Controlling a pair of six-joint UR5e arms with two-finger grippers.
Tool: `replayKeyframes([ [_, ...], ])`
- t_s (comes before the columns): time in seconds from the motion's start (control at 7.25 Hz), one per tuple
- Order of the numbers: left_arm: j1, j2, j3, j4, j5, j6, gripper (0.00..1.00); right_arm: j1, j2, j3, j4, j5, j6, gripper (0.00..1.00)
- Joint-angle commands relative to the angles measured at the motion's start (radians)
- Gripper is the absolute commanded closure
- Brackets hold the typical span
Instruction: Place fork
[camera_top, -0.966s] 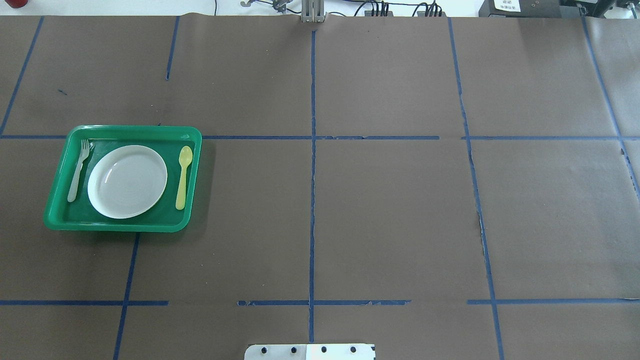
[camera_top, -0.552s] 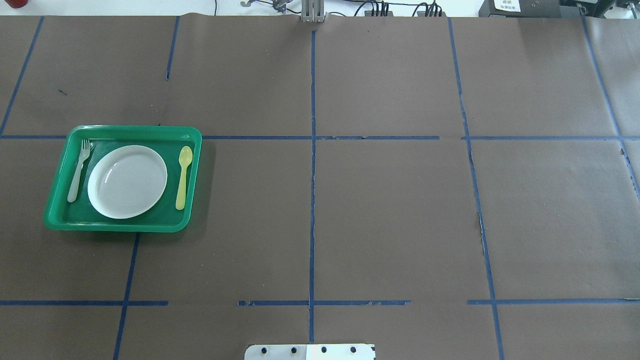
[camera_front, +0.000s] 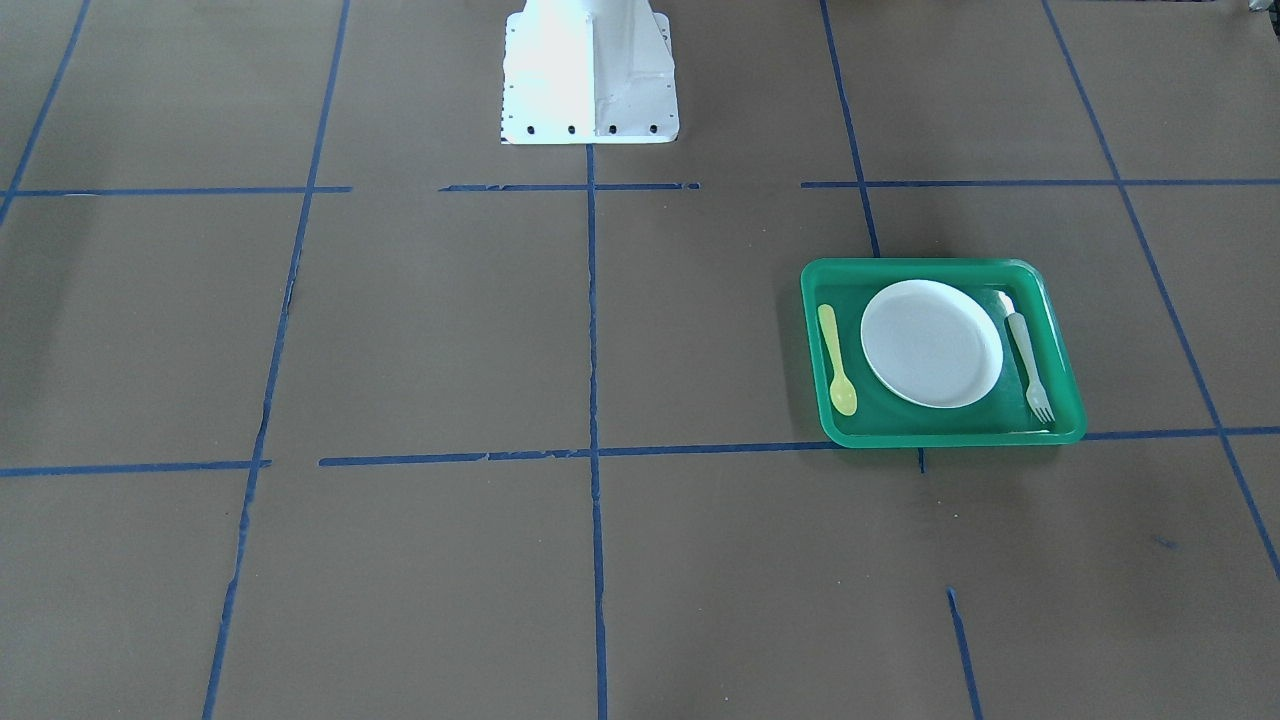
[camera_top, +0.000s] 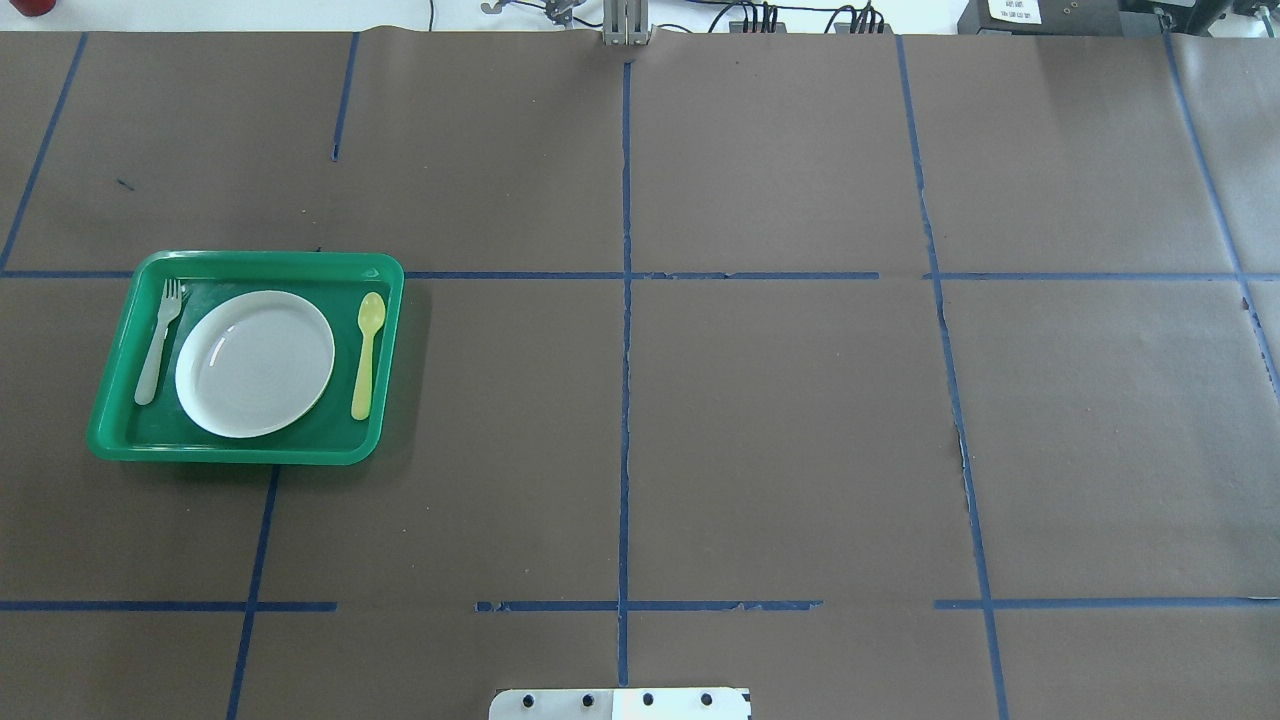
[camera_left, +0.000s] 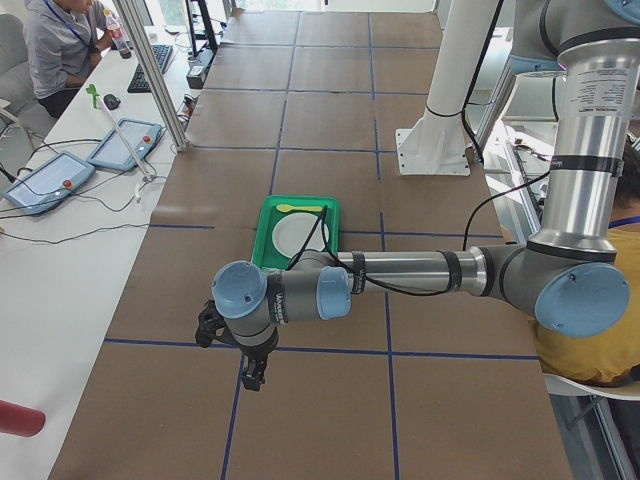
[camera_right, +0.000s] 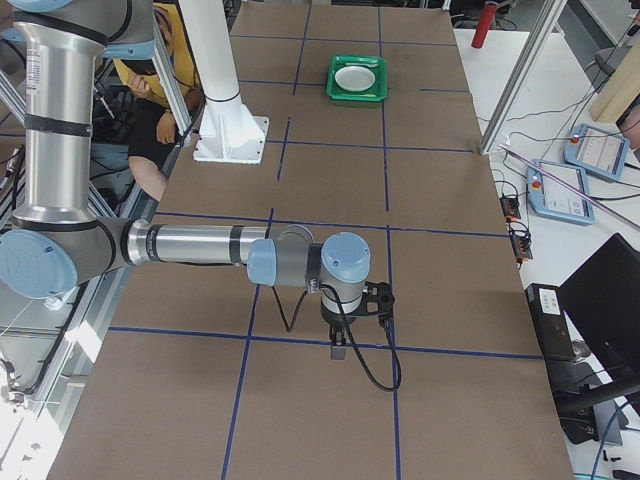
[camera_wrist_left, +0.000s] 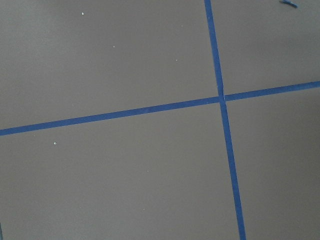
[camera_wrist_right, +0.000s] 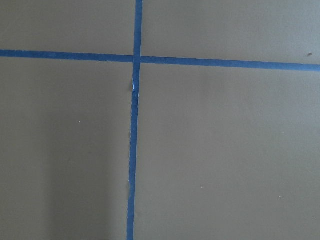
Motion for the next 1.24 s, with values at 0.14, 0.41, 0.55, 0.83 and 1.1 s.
replayKeyframes([
  [0.14, 0.000, 0.063, -0.015, -0.056, -0.003, 0.008, 0.00, 0.000, 0.000, 0.000, 0.000, 0.000, 0.001, 0.00],
  [0.41, 0.000, 0.050, -0.011, -0.107, 0.002, -0.002, 0.00, 0.000, 0.000, 0.000, 0.000, 0.000, 0.000, 0.00],
  [0.55, 0.001, 0.045, -0.003, -0.108, 0.004, 0.001, 0.00, 0.000, 0.000, 0.000, 0.000, 0.000, 0.001, 0.00],
  [0.83, 0.000, 0.053, -0.009, -0.107, 0.007, 0.004, 0.00, 0.000, 0.000, 0.000, 0.000, 0.000, 0.001, 0.00],
  [1.1, 0.000, 0.045, -0.008, -0.107, 0.005, 0.005, 0.00, 0.000, 0.000, 0.000, 0.000, 0.000, 0.000, 0.00],
])
